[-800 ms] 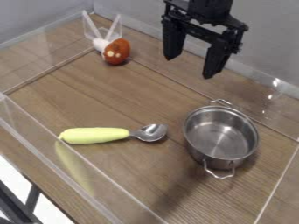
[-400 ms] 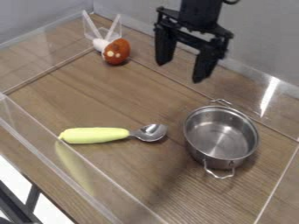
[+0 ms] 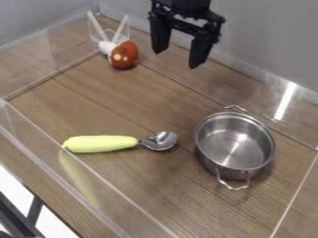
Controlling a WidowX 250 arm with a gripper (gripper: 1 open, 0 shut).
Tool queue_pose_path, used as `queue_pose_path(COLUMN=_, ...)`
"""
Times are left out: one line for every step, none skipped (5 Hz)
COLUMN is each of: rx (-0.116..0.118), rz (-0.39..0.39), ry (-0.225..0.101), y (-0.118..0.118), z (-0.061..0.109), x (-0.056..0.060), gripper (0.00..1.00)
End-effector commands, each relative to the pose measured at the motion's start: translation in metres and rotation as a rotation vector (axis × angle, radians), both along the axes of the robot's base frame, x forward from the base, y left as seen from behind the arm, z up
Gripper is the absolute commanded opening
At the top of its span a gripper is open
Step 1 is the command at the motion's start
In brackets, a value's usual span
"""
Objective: Put mushroom into the silver pot
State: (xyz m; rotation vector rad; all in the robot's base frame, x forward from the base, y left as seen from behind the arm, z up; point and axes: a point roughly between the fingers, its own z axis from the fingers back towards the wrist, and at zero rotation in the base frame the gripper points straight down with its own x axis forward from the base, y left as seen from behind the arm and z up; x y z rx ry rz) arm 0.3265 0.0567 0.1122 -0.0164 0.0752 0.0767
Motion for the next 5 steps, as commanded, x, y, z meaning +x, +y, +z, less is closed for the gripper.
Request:
queue_pose_path(rx=0.015, rz=0.013, ry=-0.058, y=0.012, z=0.011, x=0.011, gripper=1.0)
queue_pose_path(rx=0.014, rz=0.01, ry=-0.054, y=0.015, z=0.005, x=0.014, gripper=1.0)
queue_pose_path(rx=0.011, rz=0.009, ry=-0.058, y=0.02, z=0.002, x=0.019, gripper=1.0)
queue_pose_path(rx=0.008, rz=0.008, ry=-0.057, y=0.023, z=-0.003, x=0.022, gripper=1.0)
queue_pose_path(rx=0.005, rz=0.007, ry=-0.051, y=0.025, z=-0.007, x=0.024, gripper=1.0)
